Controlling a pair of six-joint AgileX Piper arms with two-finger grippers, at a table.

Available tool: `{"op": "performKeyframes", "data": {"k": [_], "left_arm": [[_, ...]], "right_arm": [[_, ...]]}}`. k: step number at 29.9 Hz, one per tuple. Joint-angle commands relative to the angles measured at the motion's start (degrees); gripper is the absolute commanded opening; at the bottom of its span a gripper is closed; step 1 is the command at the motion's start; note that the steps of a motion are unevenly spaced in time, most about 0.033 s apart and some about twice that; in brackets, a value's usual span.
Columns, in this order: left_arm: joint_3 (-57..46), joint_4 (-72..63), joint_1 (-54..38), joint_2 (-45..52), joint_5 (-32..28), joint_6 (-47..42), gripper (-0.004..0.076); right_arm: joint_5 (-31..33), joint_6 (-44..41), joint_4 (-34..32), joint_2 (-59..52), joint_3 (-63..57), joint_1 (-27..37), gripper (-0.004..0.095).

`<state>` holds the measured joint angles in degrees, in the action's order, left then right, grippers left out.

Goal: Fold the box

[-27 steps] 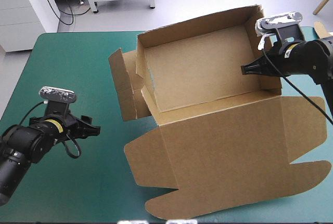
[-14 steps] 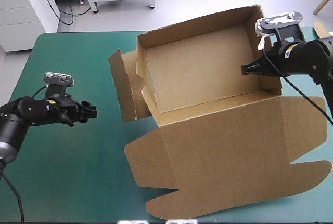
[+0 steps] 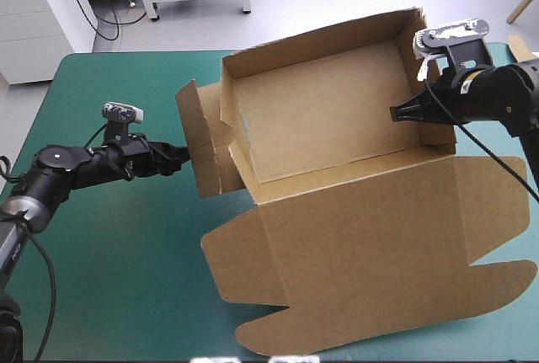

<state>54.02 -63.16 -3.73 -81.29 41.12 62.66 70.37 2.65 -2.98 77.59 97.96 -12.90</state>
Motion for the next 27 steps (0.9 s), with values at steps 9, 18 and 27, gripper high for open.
{"op": "performKeyframes", "data": {"k": [9,18,27], "left_arm": [[1.36,-8.56,-0.05,0.62,1.68,0.13,0.0456],[1.36,-11.81,-0.05,0.50,8.11,1.94,0.0456],[1.36,-19.72,-0.05,0.71,18.96,6.09,0.0456]], "right_arm": [[-3.36,-0.07,0.42,-1.94,1.49,0.16,-0.0022],[-3.36,-0.07,0.42,-1.40,1.49,0.16,-0.0021],[-3.36,-0.07,0.42,2.11,1.49,0.16,-0.0021]]}}
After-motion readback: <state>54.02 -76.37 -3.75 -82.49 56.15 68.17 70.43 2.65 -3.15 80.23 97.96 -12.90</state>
